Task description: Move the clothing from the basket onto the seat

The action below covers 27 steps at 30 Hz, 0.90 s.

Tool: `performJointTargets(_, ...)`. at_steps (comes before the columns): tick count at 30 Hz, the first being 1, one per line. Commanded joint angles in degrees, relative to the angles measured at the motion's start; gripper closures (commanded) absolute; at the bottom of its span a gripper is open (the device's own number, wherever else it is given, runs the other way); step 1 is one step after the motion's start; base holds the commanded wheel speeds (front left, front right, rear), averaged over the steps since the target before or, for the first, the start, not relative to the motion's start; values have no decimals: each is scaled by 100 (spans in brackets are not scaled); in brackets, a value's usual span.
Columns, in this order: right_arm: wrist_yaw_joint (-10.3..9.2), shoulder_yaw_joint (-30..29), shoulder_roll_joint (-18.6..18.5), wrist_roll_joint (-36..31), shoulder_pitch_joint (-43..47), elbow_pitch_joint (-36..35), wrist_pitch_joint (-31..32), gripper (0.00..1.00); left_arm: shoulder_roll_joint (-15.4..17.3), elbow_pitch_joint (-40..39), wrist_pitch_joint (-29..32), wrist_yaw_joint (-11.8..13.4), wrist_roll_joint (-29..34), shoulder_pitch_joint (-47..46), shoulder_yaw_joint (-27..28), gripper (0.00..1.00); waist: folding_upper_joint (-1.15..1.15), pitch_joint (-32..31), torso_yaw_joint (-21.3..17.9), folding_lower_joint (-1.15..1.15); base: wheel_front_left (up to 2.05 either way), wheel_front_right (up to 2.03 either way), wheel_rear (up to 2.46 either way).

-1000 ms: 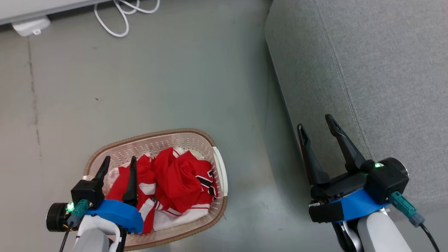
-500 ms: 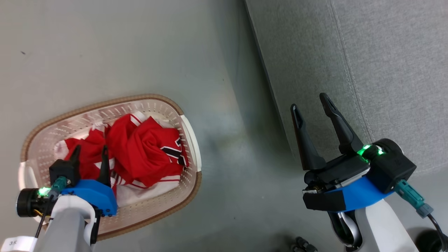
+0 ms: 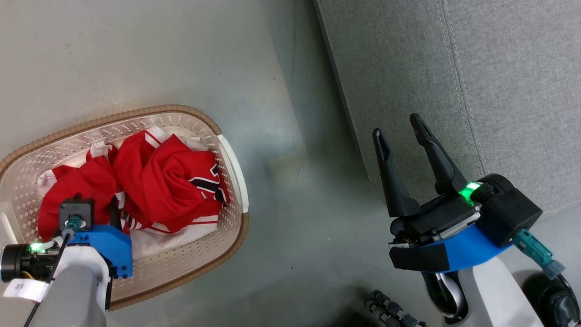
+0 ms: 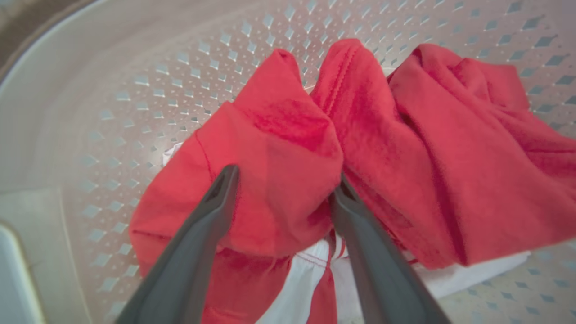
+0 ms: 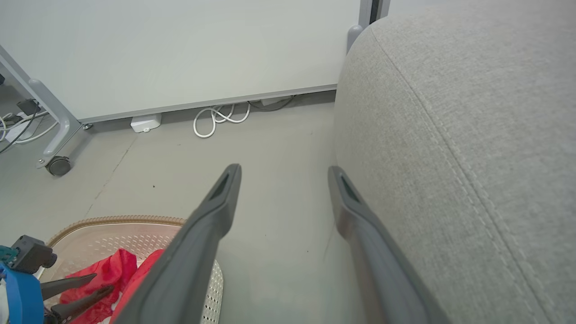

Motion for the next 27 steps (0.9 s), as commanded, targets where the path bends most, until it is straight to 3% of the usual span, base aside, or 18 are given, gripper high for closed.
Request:
performJointTargets(1,3,11,-4,28,-103,-15,-21,0,53,99,92,124,71,-129,-55,0,0,7,6,-1,0,0,0)
performJointTargets(7,3,65,-4,64,-125,-20,-21,0,118,289,206,335,278,-294,-261,0,0,38,15,-1,0,0,0)
performJointTargets(15,3,76,-4,127,-114,-23,-21,0,216,430,308,428,489,-496,-513,0,0,130,-12,-1,0,0,0)
performJointTargets(16,3,73,-4,126,-118,-23,-21,0,230,440,318,435,495,-514,-539,50,0,140,-15,-1,0,0,0)
performJointTargets(17,4,69,-4,120,-123,-23,-21,0,237,454,327,441,500,-527,-559,64,0,149,-18,-1,0,0,0)
performJointTargets(18,3,67,-4,122,-128,-24,-21,0,239,467,334,437,501,-542,-577,100,0,157,-21,-1,0,0,0)
performJointTargets(27,3,68,-4,157,-143,15,-21,0,155,527,343,372,429,-624,-682,100,0,124,14,-1,0,0,0)
